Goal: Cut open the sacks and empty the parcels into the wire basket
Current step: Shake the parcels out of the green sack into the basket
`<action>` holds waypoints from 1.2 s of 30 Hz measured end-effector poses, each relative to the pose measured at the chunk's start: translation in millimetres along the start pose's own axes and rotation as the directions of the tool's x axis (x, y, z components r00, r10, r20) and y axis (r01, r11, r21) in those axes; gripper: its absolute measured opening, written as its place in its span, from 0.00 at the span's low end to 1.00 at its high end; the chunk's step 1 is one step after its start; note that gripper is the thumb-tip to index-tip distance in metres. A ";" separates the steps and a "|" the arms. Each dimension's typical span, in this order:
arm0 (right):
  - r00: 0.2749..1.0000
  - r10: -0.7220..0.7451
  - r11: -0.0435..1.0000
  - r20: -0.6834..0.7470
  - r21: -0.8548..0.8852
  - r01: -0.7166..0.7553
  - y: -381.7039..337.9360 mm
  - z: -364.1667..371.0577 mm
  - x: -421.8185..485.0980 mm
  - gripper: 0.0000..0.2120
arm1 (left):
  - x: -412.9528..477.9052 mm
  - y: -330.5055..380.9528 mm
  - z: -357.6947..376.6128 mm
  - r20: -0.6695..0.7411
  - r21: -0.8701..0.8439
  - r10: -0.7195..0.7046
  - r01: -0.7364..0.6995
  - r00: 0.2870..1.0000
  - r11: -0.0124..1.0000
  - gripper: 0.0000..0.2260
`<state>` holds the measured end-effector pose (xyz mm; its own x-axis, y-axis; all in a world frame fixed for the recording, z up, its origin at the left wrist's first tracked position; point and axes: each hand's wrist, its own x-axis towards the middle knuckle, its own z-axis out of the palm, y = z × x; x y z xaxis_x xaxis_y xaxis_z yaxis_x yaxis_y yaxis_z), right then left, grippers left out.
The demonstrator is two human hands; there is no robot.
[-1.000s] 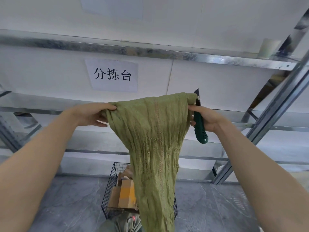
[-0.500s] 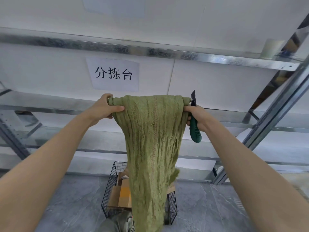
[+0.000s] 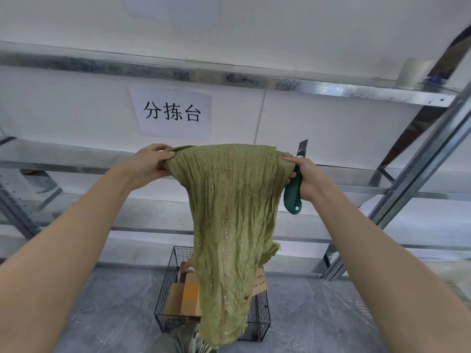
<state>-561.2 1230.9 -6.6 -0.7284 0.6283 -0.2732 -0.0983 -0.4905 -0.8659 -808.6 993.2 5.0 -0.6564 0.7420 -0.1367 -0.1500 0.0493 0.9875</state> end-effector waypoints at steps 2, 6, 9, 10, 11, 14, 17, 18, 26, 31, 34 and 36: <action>1.000 0.021 0.999 -0.013 0.037 -0.020 1.2 2.7 0.6 0.14 | 2.1 -0.1 0.8 -0.053 0.077 0.008 -0.004 0.999 0.997 0.16; 0.995 0.061 0.995 -0.081 0.079 -0.055 0.1 7.2 0.6 0.18 | 0.3 3.0 3.4 0.059 0.330 0.038 -0.056 0.998 0.942 0.32; 0.988 0.096 0.988 -0.120 0.135 -0.080 -2.4 8.5 1.7 0.19 | -1.3 1.3 13.1 0.097 0.545 0.070 -0.112 0.993 0.831 0.41; 0.987 0.106 0.984 -0.122 0.154 -0.087 -3.0 9.1 1.9 0.18 | -0.9 -0.7 14.1 0.067 0.603 0.116 -0.133 0.991 0.786 0.42; 0.986 0.112 0.983 -0.120 0.161 -0.092 -3.5 9.8 2.0 0.17 | -0.6 -2.3 13.8 0.026 0.653 0.174 -0.149 0.984 0.743 0.40; 0.989 0.072 0.991 -0.131 0.125 -0.056 -4.7 8.4 3.4 0.18 | 0.0 -3.6 10.4 -0.015 0.689 0.269 -0.185 0.963 0.701 0.25; 0.988 -0.027 0.997 -0.150 0.068 0.037 -6.3 5.4 6.0 0.16 | -1.6 -2.1 9.3 -0.001 0.586 0.239 -0.193 0.971 0.787 0.12; 0.988 -0.053 0.997 -0.143 0.041 0.059 -6.7 3.9 6.4 0.13 | -0.6 -2.0 7.3 -0.008 0.547 0.220 -0.179 0.976 0.817 0.12; 1.000 0.003 0.976 0.001 -0.217 -0.003 -10.8 -15.1 -3.5 0.04 | -6.2 1.9 -3.6 0.074 0.125 0.003 -0.012 0.997 0.992 0.05; 0.997 -0.033 0.934 -0.070 -0.356 0.006 -9.9 -18.4 2.4 0.07 | -5.4 0.7 -11.3 0.143 -0.012 -0.071 0.073 0.987 0.997 0.14; 0.997 -0.014 0.930 -0.073 -0.367 -0.014 -10.0 -18.9 1.4 0.07 | -3.7 -0.2 -13.9 0.116 0.036 -0.104 0.101 0.988 0.994 0.11; 0.998 0.006 0.909 -0.058 -0.416 -0.030 -8.5 -17.3 -1.0 0.05 | -1.3 -0.3 -10.6 0.060 0.070 -0.115 0.110 0.992 0.991 0.07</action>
<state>-547.9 1244.8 -6.2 -0.6884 0.6593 -0.3022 0.2141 -0.2133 -0.9532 -815.5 985.1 4.0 -0.5890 0.7704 -0.2440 -0.1693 0.1776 0.9694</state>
